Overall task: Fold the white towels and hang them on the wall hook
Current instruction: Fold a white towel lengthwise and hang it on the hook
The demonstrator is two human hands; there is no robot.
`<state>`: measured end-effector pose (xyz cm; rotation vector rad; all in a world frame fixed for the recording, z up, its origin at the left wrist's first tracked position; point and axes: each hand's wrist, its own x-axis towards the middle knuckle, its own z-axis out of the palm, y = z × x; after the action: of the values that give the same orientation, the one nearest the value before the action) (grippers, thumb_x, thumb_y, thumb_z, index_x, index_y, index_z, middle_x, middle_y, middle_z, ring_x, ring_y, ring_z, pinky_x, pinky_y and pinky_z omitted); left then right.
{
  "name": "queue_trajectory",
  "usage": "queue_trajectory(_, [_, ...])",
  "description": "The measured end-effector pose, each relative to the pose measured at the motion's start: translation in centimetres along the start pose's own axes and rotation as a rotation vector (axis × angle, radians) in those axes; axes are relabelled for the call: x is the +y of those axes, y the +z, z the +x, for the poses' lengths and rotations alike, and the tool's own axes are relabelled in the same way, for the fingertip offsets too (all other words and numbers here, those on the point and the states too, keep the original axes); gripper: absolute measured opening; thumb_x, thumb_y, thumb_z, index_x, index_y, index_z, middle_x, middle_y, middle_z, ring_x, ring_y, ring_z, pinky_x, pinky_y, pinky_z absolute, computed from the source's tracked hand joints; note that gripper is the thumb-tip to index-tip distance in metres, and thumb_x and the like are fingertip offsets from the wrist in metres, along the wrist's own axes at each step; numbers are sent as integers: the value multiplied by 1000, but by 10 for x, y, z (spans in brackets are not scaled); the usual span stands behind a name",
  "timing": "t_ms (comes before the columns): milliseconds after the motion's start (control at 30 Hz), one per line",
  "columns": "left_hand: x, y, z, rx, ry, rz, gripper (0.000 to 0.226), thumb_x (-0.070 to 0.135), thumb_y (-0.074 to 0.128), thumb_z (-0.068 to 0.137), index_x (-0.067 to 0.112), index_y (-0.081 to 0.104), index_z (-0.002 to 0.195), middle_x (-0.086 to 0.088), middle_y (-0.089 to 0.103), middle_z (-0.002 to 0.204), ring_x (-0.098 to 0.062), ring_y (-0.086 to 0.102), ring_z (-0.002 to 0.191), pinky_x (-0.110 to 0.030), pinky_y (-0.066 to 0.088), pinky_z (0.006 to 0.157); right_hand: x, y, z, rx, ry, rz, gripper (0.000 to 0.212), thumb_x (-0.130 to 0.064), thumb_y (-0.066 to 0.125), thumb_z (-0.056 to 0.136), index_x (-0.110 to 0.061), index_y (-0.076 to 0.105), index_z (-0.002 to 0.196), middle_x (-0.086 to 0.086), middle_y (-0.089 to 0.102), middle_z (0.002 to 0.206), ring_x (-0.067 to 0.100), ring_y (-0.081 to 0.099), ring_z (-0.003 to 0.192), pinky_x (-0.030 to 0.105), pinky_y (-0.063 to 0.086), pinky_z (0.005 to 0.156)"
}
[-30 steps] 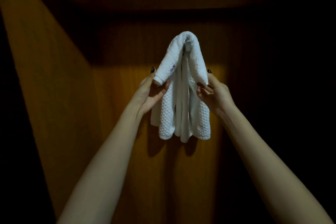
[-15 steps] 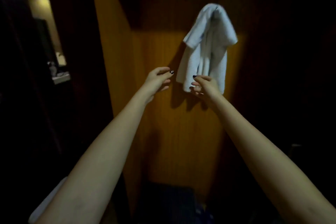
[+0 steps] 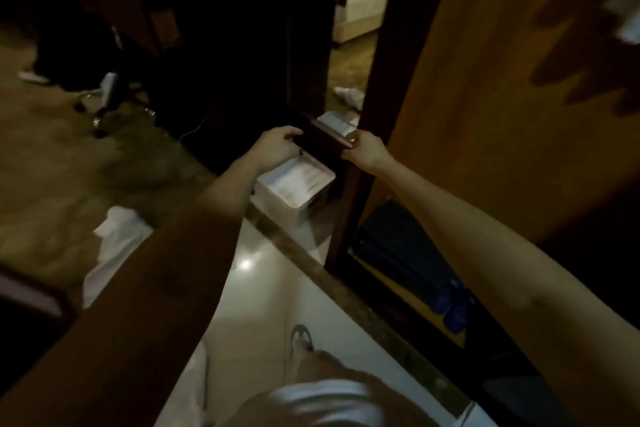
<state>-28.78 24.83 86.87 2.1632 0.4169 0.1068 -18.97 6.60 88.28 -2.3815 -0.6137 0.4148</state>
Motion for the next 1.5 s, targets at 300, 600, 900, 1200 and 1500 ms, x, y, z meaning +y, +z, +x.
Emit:
queue_trajectory(300, [-176,-67,-45,10,-288,142,40,7,65,86,10,57,125,-14,59,124,-28,56,114,-35,47,95,-46,167,79,-347,-182,-161,54,-21,63,92,-3,44,140,20,50,138,32,50,124,29,39,92])
queue_trajectory(600, [-299,-97,47,24,-540,106,59,21,69,85,13,44,138,-14,51,134,-28,50,120,-34,41,97,-88,271,208,-560,-120,-142,44,-12,58,93,-1,49,135,21,54,132,33,53,120,36,42,99])
queue_trajectory(900, [-411,-81,147,67,-758,-98,48,22,60,90,14,47,136,-14,53,132,-31,53,117,-39,45,95,-56,367,335,-721,19,-256,45,-14,57,90,0,50,133,21,53,131,35,52,118,36,44,96])
queue_trajectory(1200, [-590,0,247,39,-795,-206,39,13,51,93,12,51,132,-12,54,129,-24,51,119,-28,40,92,68,548,434,-783,113,-302,47,-22,58,93,-1,49,134,22,55,127,38,55,113,42,47,96])
queue_trajectory(1500, [-850,107,325,-65,-560,153,40,14,55,91,12,52,131,-12,47,138,-31,41,126,-33,32,102,205,779,538,-650,273,-117,45,-20,56,97,-7,47,139,15,52,138,30,51,124,30,40,98])
